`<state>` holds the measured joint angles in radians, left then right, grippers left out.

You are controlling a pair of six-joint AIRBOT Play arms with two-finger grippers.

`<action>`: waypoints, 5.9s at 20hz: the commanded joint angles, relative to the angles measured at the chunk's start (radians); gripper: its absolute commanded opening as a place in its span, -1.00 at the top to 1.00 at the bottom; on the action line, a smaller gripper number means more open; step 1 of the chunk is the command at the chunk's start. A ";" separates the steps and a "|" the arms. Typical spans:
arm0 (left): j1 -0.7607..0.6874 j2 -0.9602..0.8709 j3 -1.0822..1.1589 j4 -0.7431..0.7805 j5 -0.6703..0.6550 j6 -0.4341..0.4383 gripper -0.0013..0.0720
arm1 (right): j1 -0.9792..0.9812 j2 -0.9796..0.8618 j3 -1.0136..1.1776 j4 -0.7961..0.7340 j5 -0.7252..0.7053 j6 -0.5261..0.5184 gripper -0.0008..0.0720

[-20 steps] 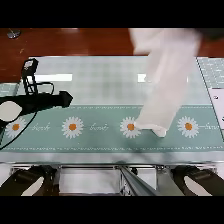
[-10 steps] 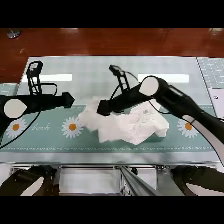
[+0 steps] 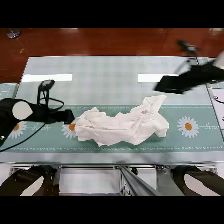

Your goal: Fold the shirts.

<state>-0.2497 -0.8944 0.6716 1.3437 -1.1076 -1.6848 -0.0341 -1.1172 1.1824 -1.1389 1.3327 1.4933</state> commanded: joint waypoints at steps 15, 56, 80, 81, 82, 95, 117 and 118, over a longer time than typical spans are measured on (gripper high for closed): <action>-0.121 -0.171 -0.332 -0.743 0.418 0.342 -0.62 | -0.431 0.343 -0.798 0.161 -0.022 -0.034 -0.62; 0.326 0.187 0.896 -0.683 0.204 0.436 0.90 | -0.163 0.265 0.842 0.250 0.161 -0.047 0.89; 0.191 -0.205 0.459 -0.517 0.290 0.366 0.90 | -0.163 -0.081 -0.185 0.571 -0.163 -0.294 0.89; 0.167 -0.245 0.459 -0.518 0.313 0.363 0.90 | -0.162 -0.176 -0.119 0.606 -0.148 -0.294 0.89; 0.146 -0.278 0.459 -0.517 0.328 0.363 0.90 | -0.162 -0.270 -0.052 0.647 -0.126 -0.288 0.89; 0.410 -0.311 0.310 -0.356 -0.193 0.358 -0.94 | -0.500 -0.283 0.196 0.092 0.213 -0.108 -0.73; 0.309 -0.170 -0.245 -0.810 0.249 0.499 0.90 | -0.635 0.038 -0.616 0.121 -0.086 -0.174 -0.71; 0.310 -0.170 -0.236 -0.811 0.240 0.499 0.90 | -0.635 0.010 -0.616 0.142 -0.093 -0.189 -0.71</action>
<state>0.0738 -1.0653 0.4110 0.5438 -0.8688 -1.1904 -0.6712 -1.0477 0.5686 -1.0119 1.2358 1.3239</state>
